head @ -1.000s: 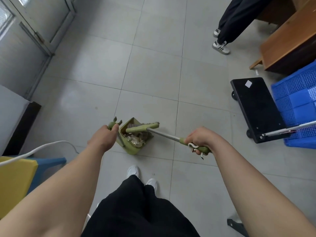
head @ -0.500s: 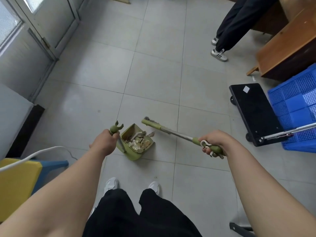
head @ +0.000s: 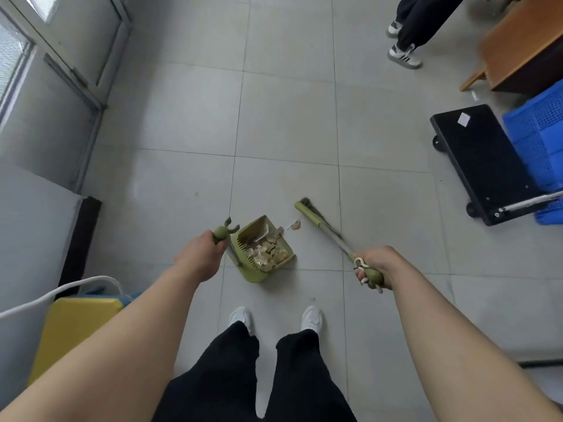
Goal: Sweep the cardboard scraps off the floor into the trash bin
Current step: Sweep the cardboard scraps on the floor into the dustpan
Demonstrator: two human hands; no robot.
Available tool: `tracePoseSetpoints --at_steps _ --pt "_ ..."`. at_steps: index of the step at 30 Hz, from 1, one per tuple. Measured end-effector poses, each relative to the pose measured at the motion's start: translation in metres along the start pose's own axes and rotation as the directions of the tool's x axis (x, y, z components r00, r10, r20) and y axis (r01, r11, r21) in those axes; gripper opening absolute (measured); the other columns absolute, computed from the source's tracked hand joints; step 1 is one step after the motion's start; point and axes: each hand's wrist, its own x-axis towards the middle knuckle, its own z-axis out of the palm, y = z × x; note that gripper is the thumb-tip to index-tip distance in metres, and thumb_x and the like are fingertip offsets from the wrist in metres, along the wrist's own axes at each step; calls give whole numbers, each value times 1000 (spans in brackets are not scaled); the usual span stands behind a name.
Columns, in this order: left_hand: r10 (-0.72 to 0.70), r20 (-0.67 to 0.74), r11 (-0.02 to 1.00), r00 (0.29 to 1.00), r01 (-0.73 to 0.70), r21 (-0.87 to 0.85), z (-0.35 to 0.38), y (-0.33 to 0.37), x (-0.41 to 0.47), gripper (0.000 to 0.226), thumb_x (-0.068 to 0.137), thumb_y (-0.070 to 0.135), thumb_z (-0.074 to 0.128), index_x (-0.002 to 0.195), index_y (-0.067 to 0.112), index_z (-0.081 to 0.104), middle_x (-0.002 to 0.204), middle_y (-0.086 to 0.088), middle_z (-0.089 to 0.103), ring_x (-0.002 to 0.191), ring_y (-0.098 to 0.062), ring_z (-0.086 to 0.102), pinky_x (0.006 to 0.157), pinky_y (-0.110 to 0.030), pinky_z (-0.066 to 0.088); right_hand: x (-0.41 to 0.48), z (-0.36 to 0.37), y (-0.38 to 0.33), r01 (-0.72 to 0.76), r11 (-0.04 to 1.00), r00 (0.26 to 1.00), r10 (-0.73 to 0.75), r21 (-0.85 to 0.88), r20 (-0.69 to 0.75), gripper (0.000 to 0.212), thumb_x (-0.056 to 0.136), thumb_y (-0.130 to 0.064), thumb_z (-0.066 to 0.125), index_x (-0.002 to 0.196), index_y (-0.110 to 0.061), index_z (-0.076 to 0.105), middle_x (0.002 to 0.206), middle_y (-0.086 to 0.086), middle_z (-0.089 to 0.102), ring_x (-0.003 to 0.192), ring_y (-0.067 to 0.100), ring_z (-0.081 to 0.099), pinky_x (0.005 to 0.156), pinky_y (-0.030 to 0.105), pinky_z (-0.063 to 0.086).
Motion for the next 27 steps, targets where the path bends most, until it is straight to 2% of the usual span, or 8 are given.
tracePoseSetpoints --at_steps 4,9,11,14,19,22,27 --pt "36 31 998 999 -34 -53 -2 2 11 34 99 46 39 93 14 49 85 -4 56 86 -32 55 86 -44 49 -29 15 12 -43 996 994 50 -74 94 34 97 -22 49 64 -12 44 45 6 49 28 11 41 35 12 28" --pt "67 33 997 997 -65 -47 -2 -6 15 33 99 46 39 90 16 48 77 0 53 77 -27 52 68 -35 40 -58 -2 10 -21 996 996 29 -89 87 24 97 -20 48 76 -8 50 53 8 51 27 11 42 34 11 28" --pt "72 36 996 997 -70 -58 -3 -10 12 33 99 46 39 93 14 49 78 0 53 79 -28 53 70 -36 41 -67 -1 12 4 992 999 2 -128 47 23 94 -20 51 75 -6 52 57 10 53 28 13 44 36 11 29" --pt "84 53 993 995 -80 -85 -4 -14 7 35 99 46 39 95 13 49 87 -6 56 85 -32 54 80 -41 47 -78 4 16 48 983 999 -51 -179 -11 22 90 -21 57 73 -7 54 60 12 55 29 15 46 38 11 30" --pt "83 46 990 995 -77 -122 -7 -18 3 36 99 47 40 97 12 49 91 -9 57 85 -32 53 76 -39 44 -86 -2 19 54 989 996 -64 -141 -67 21 91 -21 56 76 -7 56 61 12 55 30 15 46 38 12 29" --pt "83 46 990 996 -77 -116 -9 -22 2 36 99 47 40 98 12 49 92 -9 57 86 -31 53 78 -39 45 -85 0 25 26 998 997 -30 -56 -66 25 94 -22 54 74 -7 53 56 11 52 26 14 43 34 11 30" --pt "70 36 992 997 -66 -104 -13 -28 -1 38 99 48 39 98 12 49 91 -8 57 86 -31 53 80 -40 46 -76 14 27 50 998 993 -55 -50 -101 23 90 -18 55 70 -7 52 50 11 52 30 15 45 39 14 30"
